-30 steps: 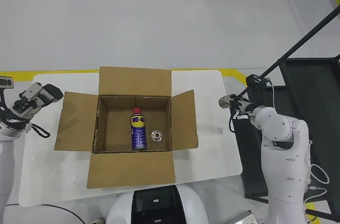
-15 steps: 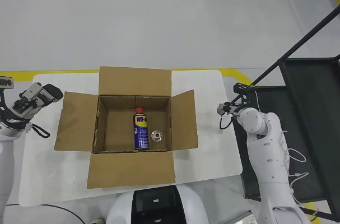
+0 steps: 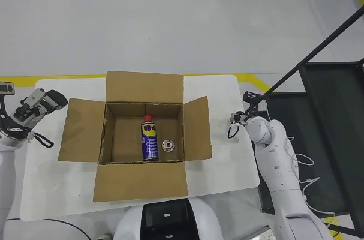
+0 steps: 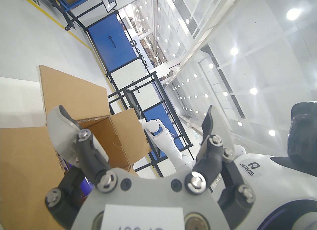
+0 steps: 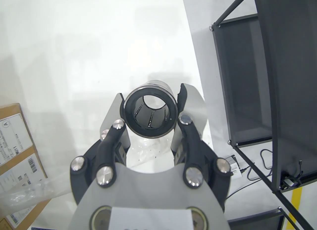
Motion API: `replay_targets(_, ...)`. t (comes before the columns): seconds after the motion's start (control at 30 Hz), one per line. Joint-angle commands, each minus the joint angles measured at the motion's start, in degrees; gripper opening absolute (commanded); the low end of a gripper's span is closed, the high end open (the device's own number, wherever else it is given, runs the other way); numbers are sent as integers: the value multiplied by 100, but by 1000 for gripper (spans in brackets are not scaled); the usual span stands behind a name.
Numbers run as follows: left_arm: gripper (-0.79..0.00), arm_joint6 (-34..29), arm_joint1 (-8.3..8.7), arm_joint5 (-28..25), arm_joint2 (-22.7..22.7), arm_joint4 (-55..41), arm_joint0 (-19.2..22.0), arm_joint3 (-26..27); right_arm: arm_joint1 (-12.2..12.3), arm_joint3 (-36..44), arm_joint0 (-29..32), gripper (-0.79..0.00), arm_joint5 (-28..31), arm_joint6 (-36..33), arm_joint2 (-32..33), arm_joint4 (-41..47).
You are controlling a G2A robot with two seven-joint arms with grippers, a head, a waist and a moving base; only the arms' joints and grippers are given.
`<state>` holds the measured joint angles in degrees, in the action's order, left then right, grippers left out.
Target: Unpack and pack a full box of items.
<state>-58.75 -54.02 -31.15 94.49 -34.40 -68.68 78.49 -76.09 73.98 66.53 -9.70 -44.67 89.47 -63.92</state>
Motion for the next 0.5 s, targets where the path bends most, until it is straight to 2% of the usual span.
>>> replay_targets(0.0, 0, 0, 0, 0, 0, 0, 0, 0, -8, -97, -47, -785, -46, 28, -39, 69)
replay_targets(0.33, 0, 0, 0, 0, 0, 0, 0, 0, -27, -470, -188, -785, -168, 246, -251, 93)
replay_targets(0.37, 0, 0, 0, 0, 0, 0, 0, 0, -29, -481, -192, -717, -180, 263, -261, 120)
replay_targets(0.4, 0, 0, 0, 0, 0, 0, 0, 0, -29, -488, -195, -545, -202, 293, -265, 127)
replay_targets(0.43, 0, 0, 0, 0, 0, 0, 0, 0, -29, -485, -192, 0, -229, 340, -281, 91)
replay_targets(0.47, 0, 0, 0, 0, 0, 0, 0, 0, -29, -486, -188, 0, -245, 360, -292, 93)
